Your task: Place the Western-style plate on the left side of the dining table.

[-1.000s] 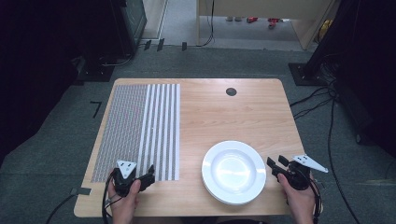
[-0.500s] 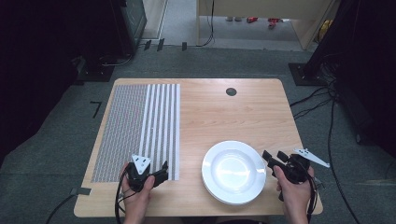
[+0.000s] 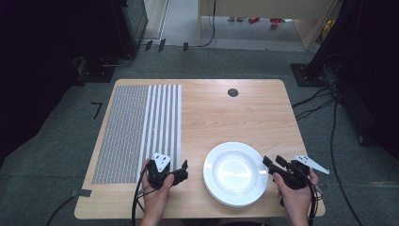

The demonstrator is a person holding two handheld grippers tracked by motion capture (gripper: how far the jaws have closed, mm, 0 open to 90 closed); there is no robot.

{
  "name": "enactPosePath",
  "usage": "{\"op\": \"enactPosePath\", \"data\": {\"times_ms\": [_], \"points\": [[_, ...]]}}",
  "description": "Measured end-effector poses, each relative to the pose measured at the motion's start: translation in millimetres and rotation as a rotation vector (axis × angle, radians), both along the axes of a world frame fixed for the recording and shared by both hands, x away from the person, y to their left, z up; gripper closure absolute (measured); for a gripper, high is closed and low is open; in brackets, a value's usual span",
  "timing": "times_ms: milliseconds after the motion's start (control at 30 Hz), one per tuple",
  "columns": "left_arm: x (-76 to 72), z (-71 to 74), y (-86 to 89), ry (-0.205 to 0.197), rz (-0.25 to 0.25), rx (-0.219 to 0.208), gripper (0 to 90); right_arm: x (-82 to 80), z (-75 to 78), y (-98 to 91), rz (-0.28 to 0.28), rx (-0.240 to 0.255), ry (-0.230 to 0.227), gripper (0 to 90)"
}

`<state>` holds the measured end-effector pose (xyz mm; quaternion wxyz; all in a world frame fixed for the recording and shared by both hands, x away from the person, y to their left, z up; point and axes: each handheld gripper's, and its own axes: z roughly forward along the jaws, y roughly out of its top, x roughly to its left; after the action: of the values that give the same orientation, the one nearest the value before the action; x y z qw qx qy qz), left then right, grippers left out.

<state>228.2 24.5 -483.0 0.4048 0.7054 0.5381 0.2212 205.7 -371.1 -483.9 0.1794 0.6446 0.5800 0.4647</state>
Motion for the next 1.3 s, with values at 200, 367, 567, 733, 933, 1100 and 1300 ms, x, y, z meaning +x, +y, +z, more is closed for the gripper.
{"op": "enactPosePath", "data": {"times_ms": [200, 367, 567, 733, 933, 1100, 1300], "points": [[-5.0, -1.7, -11.4, -0.001, -0.047, 0.016, 16.5, -2.4, -8.6, -0.8, 0.030, 0.021, -0.031, 51.5], [-8.2, -0.6, -17.1, 0.000, -0.075, 0.000, 16.0, -4.9, -10.2, 2.3, 0.057, 0.025, -0.046, 58.5], [-14.0, 0.9, -25.5, -0.006, -0.134, -0.026, 16.1, -5.5, -10.3, 3.7, 0.087, 0.066, -0.056, 65.7], [-16.3, -1.0, -33.3, 0.001, -0.157, -0.037, 17.4, -5.0, -12.7, 6.0, 0.085, 0.074, -0.042, 66.8], [-19.6, -2.4, -39.8, 0.026, -0.198, -0.086, 29.4, -4.7, -15.4, 6.0, 0.084, 0.111, -0.024, 70.5], [-23.0, -5.8, -45.6, 0.039, -0.237, -0.109, 36.7, -5.2, -15.5, 7.6, 0.072, 0.120, -0.022, 72.5], [-25.3, -8.5, -51.8, 0.069, -0.282, -0.143, 41.4, -5.4, -16.2, 5.2, 0.055, 0.157, -0.005, 76.2]]}}
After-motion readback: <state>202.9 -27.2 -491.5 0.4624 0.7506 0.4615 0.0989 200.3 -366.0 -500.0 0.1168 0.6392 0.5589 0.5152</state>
